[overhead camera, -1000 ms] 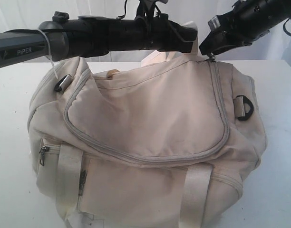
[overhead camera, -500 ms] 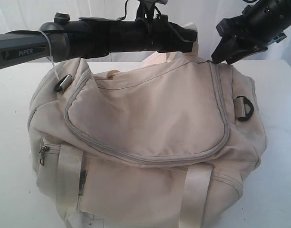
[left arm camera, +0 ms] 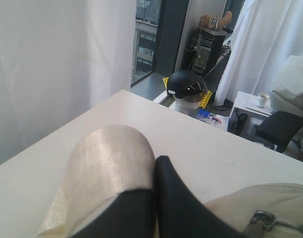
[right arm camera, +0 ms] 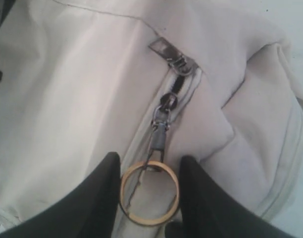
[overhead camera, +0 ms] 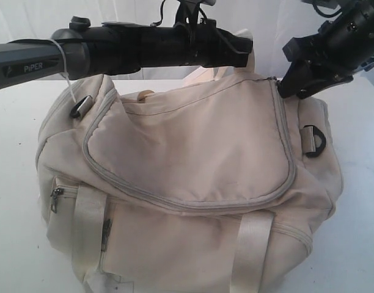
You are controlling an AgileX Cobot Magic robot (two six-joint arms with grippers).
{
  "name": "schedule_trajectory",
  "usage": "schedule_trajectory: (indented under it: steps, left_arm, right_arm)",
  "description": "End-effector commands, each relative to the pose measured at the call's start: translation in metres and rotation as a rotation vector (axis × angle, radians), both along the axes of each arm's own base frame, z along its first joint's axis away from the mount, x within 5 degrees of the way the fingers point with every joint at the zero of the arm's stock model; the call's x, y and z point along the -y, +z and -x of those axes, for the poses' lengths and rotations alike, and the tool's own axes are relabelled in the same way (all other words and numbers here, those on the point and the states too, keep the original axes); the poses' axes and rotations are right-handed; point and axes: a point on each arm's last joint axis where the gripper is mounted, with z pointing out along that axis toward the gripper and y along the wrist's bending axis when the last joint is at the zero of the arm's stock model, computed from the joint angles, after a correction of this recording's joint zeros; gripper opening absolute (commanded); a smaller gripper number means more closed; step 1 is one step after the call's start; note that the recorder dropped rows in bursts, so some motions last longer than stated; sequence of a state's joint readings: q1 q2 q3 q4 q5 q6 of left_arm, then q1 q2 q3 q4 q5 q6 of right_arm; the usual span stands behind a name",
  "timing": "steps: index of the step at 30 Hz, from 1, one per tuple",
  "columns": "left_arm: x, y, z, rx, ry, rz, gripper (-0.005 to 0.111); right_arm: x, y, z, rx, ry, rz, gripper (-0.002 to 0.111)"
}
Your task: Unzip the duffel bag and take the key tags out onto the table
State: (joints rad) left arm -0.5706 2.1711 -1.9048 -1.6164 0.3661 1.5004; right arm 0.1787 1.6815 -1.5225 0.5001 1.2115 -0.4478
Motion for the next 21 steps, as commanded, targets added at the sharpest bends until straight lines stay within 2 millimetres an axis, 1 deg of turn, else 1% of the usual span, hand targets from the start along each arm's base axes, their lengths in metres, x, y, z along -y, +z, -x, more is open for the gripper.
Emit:
schedule_trajectory:
  steps: [1,8,13,21]
  left_arm:
    - [-0.002,0.015,0.001,-0.006,0.015,0.052,0.0]
    - [-0.003,0.014,-0.001,-0.006,0.046,0.045,0.0]
    - [-0.003,0.013,-0.002,0.001,0.048,0.033,0.0]
    - [-0.004,0.011,-0.003,0.019,0.061,0.001,0.0]
  right_arm:
    - [0.002,0.0,0.01,-0.018,0.001,0.001,0.0]
    - [0.002,-0.005,0.025,-0.041,0.021,-0.021,0.0]
    - [0.001,-0.003,0.037,-0.043,0.034,-0.056,0.0]
    - [0.006,-0.003,0.063,-0.048,0.035,-0.053,0.0]
